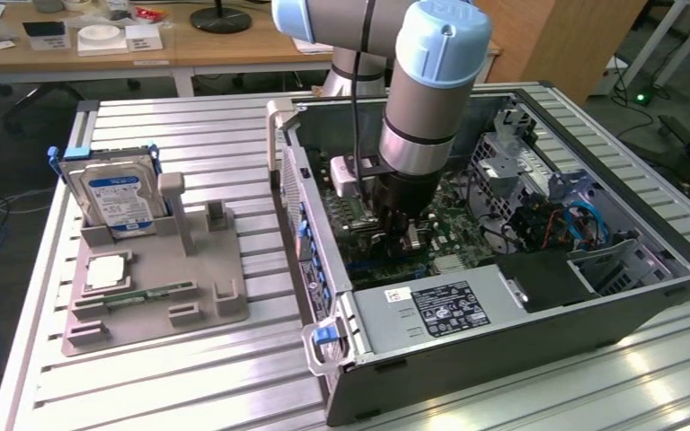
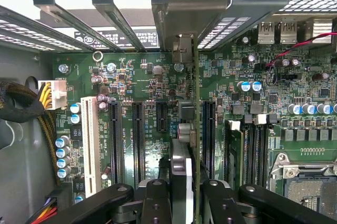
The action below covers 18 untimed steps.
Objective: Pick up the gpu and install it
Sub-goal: 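Insert the gpu into the slot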
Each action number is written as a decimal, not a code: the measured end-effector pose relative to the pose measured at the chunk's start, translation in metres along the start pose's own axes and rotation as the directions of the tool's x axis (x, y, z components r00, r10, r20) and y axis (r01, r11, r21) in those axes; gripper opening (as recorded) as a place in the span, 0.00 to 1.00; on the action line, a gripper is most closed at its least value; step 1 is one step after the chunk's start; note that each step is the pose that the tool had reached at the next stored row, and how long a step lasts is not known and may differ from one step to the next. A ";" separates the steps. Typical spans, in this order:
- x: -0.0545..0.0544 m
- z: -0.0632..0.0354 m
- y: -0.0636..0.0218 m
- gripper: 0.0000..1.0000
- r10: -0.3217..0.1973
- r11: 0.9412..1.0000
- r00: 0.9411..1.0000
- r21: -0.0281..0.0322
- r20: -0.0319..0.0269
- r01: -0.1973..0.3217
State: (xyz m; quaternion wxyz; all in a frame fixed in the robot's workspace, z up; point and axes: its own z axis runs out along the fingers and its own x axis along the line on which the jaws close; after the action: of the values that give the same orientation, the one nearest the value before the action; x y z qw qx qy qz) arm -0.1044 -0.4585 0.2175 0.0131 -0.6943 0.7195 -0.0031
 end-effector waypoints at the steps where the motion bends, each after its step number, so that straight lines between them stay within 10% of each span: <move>1: 0.000 0.0000 0.0000 0.28 0.000 1.000 1.000 0.000 0.000 0.000; 18: 0.000 0.0000 0.0000 0.35 0.000 1.000 1.000 0.000 0.000 0.000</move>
State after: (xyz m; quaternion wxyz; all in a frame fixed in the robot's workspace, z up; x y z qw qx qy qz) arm -0.1045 -0.4584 0.2175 0.0132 -0.6943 0.7196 -0.0031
